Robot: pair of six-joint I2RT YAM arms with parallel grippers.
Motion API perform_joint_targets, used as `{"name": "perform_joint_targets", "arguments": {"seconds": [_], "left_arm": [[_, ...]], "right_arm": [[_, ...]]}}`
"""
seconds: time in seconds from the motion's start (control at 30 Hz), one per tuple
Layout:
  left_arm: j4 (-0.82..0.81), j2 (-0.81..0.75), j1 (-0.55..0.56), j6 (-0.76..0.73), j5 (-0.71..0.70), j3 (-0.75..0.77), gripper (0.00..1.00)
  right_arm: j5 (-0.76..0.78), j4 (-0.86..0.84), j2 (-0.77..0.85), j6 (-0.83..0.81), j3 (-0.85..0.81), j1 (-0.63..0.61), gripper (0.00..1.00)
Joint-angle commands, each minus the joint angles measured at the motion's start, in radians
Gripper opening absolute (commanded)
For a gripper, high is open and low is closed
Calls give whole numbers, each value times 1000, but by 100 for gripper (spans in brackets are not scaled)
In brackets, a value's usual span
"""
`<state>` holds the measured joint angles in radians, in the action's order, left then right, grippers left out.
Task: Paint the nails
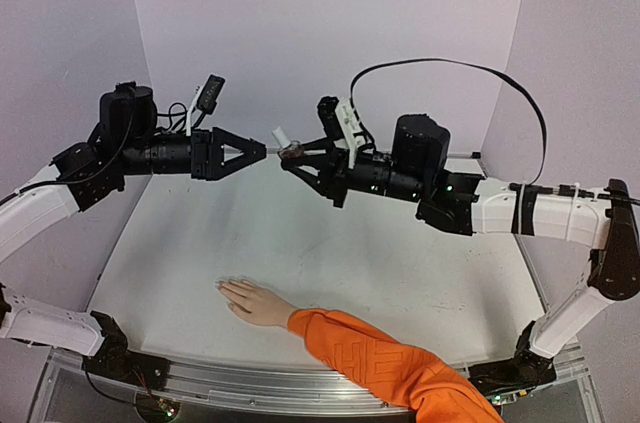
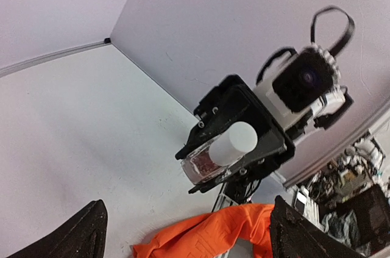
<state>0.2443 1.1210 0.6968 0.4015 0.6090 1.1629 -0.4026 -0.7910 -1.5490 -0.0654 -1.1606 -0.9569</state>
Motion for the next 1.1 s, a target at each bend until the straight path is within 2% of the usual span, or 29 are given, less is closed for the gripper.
{"name": "perform_joint_targets", "arguments": {"seconds": [0.0,0.17,0.37,0.47,0.53,0.6,0.67,0.77,0.9,1.0,1.07], "left_arm": [[-160,-44,-2,230,-175,-46,92],[-181,-60,0,226,-209,-63,85],[-191,-54,5,220,-209,-71,58],[-192,-57,9,211,-212,-81,53],[-192,-61,10,203,-216,-89,53],[-192,-61,10,198,-222,-94,53],[-193,-56,12,192,-220,-93,48],[-193,-41,13,174,-206,-76,37],[-193,-28,16,140,-180,-57,16],[-194,-21,17,106,-143,-51,8],[-194,-4,17,56,-60,-36,3]], "right_arm": [[446,-142,-45,-119,-18,-114,0],[640,-173,-122,-176,-84,-208,0],[740,-196,-177,-186,-130,-249,0],[766,-216,-186,-182,-137,-256,0],[780,-218,-194,-180,-149,-258,0],[787,-218,-202,-179,-160,-258,0],[785,-217,-210,-181,-172,-258,0],[773,-214,-218,-180,-183,-260,0],[749,-209,-217,-170,-186,-260,0],[689,-208,-197,-159,-173,-258,0],[599,-205,-172,-141,-158,-247,0]]}}
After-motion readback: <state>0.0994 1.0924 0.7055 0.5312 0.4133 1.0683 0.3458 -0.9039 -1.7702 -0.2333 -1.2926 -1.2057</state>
